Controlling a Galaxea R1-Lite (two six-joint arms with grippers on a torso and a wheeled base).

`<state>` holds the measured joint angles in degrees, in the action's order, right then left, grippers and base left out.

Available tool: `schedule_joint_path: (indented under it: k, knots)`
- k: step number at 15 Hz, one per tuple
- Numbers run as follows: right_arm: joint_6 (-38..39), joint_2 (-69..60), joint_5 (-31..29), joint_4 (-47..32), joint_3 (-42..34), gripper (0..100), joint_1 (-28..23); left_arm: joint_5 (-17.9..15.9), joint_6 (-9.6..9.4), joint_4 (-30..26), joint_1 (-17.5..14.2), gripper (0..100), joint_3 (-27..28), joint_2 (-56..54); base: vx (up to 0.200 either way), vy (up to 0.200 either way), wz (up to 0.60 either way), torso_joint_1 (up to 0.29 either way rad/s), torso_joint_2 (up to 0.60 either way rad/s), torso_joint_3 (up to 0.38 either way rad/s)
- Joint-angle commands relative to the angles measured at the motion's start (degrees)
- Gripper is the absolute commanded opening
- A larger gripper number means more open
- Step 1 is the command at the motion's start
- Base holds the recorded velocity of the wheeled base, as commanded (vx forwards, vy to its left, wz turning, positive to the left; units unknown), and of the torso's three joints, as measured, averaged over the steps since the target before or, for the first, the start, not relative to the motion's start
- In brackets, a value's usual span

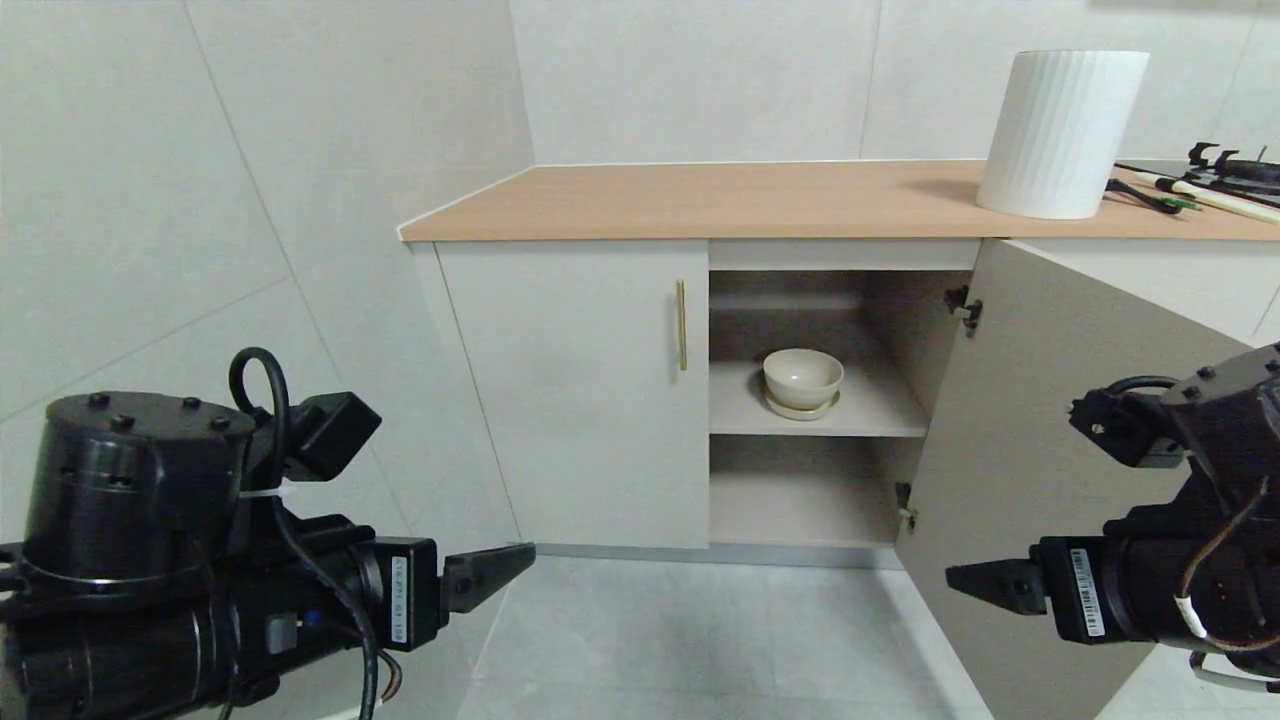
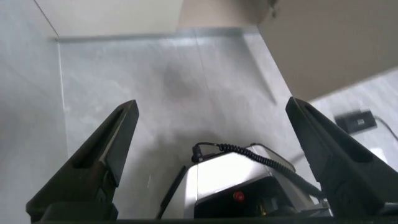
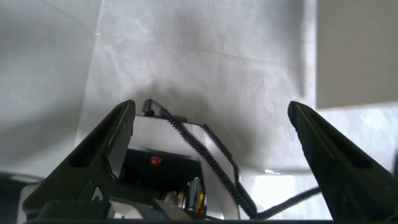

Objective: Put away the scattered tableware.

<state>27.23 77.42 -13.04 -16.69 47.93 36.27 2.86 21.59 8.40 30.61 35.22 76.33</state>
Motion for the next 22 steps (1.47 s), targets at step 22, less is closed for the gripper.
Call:
schedule_joint_path:
  k: [22]
  knots:
    - [-5.96, -7.02, -4.45, -20.31, 2.69, 100, -9.2, -0.05, -1.29, 0.04, 0.06, 100, -0.5, -0.56, 0.0, -0.073, 0.0, 0.001, 0.0, 0.001]
